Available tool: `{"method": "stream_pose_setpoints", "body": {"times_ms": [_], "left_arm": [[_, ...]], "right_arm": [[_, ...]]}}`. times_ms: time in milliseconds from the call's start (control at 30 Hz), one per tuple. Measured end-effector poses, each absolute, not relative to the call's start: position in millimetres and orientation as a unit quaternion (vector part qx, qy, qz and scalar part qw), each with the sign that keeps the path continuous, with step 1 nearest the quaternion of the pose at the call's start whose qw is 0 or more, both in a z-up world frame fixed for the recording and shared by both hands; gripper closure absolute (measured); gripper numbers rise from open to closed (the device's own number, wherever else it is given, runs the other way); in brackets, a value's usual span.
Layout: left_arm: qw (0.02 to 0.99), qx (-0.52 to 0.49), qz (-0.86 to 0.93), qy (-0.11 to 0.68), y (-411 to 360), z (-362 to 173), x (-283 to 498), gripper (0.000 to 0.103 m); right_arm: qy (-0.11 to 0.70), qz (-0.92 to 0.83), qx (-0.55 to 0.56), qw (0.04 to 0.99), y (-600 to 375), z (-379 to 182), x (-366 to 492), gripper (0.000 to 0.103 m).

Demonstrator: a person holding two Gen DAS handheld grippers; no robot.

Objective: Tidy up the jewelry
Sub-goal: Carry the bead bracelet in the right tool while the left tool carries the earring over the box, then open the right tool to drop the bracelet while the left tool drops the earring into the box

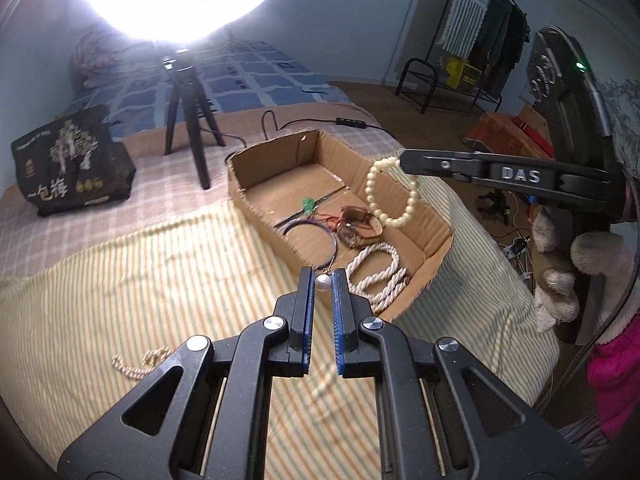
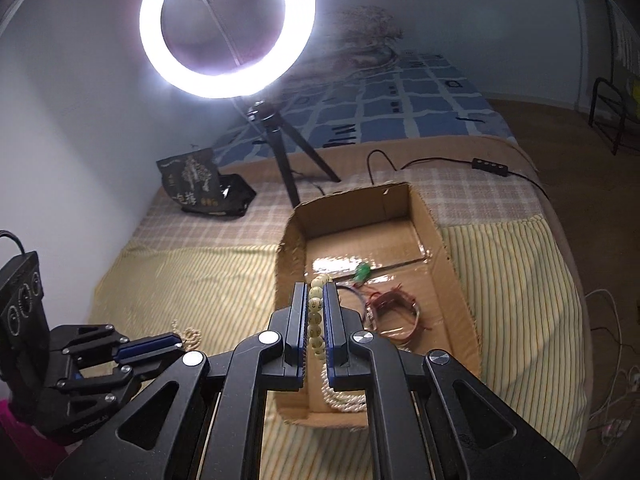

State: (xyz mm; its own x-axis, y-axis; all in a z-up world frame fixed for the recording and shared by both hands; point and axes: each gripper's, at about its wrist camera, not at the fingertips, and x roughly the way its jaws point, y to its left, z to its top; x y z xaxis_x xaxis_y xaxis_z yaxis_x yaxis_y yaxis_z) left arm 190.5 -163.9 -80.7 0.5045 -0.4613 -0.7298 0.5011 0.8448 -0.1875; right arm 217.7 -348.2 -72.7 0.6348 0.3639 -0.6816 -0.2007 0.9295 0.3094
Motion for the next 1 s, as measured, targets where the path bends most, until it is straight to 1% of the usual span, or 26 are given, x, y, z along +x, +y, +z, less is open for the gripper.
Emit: {"method": "stream_pose_setpoints", "body": {"times_ms": [500, 767, 1000], "left_arm": [[0.862, 0.039, -0.28, 0.422, -202, -100, 233, 0.097], [0.854, 0.043, -0.296, 0.425, -223, -107, 242, 0.097], [0.851, 0.046, -0.299, 0.428, -225, -110, 246, 0.097]], "right_arm": [[0.4, 0.128, 0.109, 0.901, -375, -106, 275, 0.097], [0.403, 0.127, 0.113, 0.899, -374, -115, 291, 0.097], [0.402, 0.12, 0.116, 0.9, -375, -117, 296, 0.097]]}}
